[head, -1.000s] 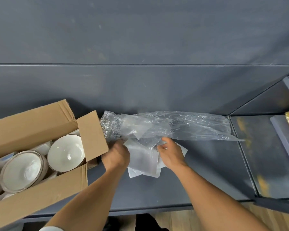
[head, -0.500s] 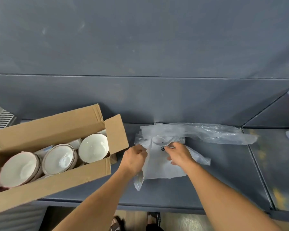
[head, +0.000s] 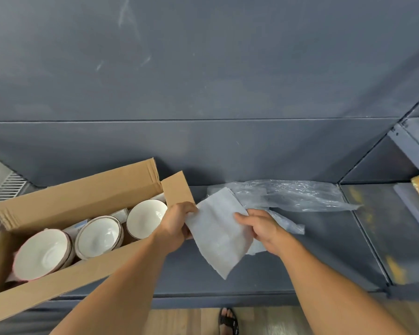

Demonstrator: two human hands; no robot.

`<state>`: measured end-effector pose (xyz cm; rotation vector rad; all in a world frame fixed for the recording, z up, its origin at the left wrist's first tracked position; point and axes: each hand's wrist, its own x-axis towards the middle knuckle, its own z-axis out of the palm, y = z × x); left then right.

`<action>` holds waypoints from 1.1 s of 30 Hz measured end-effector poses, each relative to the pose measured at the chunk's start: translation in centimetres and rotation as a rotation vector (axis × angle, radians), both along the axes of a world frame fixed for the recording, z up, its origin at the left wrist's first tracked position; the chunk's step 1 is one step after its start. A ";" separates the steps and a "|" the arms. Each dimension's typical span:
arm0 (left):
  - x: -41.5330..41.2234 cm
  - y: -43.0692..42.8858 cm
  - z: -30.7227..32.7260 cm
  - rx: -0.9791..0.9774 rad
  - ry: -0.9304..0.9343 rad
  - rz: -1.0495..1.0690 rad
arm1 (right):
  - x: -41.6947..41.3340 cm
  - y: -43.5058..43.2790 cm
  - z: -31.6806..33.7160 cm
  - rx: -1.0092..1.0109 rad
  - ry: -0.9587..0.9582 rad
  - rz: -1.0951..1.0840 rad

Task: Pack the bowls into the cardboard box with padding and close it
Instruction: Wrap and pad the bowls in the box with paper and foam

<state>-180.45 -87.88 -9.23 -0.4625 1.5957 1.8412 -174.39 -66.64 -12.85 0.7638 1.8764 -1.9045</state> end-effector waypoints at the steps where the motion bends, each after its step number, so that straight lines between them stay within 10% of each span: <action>1: -0.1 -0.4 -0.3 -0.021 0.003 0.034 | 0.1 -0.1 0.0 0.007 0.018 -0.021; 10: 1.8 -3.9 -0.3 -0.027 0.033 -0.095 | -0.4 -2.8 0.6 0.135 0.104 -0.143; 27: 0.8 -12.3 1.2 0.280 -0.029 0.100 | -2.1 -8.1 4.7 -0.331 0.113 -0.006; 33: 0.8 -14.2 1.3 0.145 0.022 0.000 | -2.9 -9.7 5.4 -0.134 0.093 0.219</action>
